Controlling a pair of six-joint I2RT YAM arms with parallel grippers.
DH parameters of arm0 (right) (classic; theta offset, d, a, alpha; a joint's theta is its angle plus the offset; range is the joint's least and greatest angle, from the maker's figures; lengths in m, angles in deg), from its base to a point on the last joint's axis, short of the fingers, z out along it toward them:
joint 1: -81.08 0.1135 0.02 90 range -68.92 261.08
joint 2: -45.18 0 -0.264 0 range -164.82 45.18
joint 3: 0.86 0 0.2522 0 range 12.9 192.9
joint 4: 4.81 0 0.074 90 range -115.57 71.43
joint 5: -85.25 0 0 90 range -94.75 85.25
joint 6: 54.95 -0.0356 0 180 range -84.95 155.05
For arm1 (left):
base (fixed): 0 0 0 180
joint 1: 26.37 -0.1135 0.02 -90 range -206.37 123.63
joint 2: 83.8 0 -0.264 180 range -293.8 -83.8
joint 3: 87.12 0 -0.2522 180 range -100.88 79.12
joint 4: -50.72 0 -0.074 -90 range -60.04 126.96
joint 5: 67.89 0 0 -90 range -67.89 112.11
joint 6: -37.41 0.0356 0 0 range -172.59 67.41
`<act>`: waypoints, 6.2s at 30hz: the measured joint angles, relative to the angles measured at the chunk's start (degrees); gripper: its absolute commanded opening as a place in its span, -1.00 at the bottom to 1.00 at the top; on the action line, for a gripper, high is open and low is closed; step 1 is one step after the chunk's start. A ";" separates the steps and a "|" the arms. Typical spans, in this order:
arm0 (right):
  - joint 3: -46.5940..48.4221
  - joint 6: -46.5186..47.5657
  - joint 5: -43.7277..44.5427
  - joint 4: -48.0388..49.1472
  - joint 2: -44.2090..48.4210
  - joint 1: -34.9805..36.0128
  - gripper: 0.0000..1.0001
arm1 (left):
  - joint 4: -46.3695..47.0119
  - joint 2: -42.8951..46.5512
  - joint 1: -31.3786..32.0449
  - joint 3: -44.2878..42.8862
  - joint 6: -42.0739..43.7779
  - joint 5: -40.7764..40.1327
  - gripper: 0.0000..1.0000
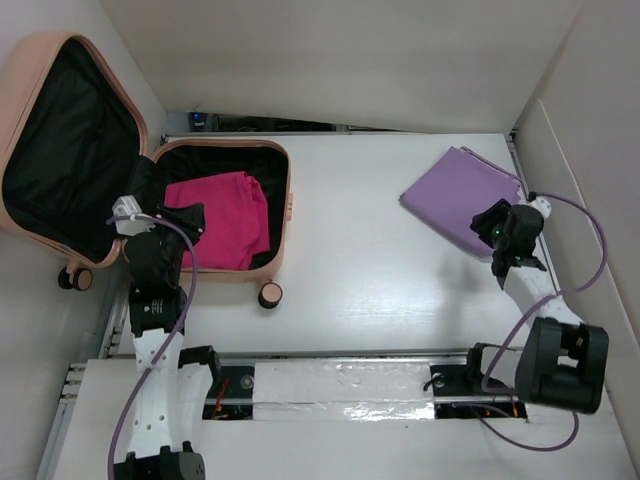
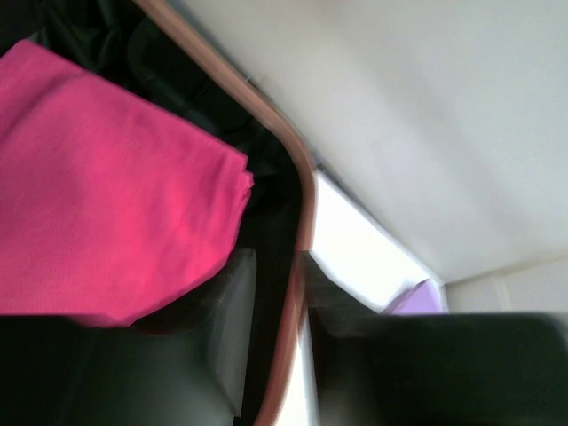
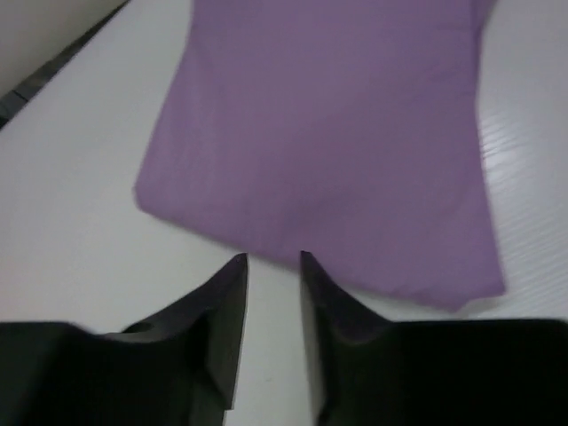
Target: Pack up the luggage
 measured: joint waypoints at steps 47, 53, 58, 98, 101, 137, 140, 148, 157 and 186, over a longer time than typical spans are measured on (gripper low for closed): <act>-8.20 -2.03 -18.56 -3.15 22.93 -1.57 0.72 | 16.00 -74.82 61.75 -37.59 8.92 -14.82 0.61; -8.11 2.12 -19.30 -7.65 30.38 -1.46 0.70 | 8.66 -92.17 61.33 -56.85 7.65 -14.47 0.61; -7.21 4.83 -19.52 -11.82 32.89 1.27 0.72 | 4.31 -100.02 61.31 -66.99 6.14 -17.16 0.47; -8.81 4.48 -9.42 -7.28 37.44 18.51 0.77 | -7.23 -41.13 14.86 -30.73 21.16 -11.06 -1.00; -9.49 4.50 -9.14 -6.43 37.48 18.88 0.69 | -7.93 -40.37 6.47 -22.64 20.76 -9.77 -1.00; -11.30 5.88 -16.92 -3.52 36.26 19.21 -0.98 | -11.87 -38.03 -8.90 -25.42 20.87 -18.14 -0.50; -11.30 6.03 -18.58 -3.30 36.24 19.21 -1.00 | -12.55 -26.38 -8.87 -22.16 20.48 -24.13 -1.00; -11.30 6.32 -21.79 -2.62 34.75 19.56 -0.81 | -20.00 -14.49 -9.18 -21.35 17.46 -50.42 -0.68; -11.30 6.64 -26.27 -1.68 32.70 19.58 -0.70 | -26.51 -23.10 -12.90 -26.47 20.20 -64.76 0.38; -11.30 7.74 -25.99 -0.17 28.24 22.25 -0.68 | -29.51 -35.45 -18.03 -38.16 24.52 -59.21 -1.00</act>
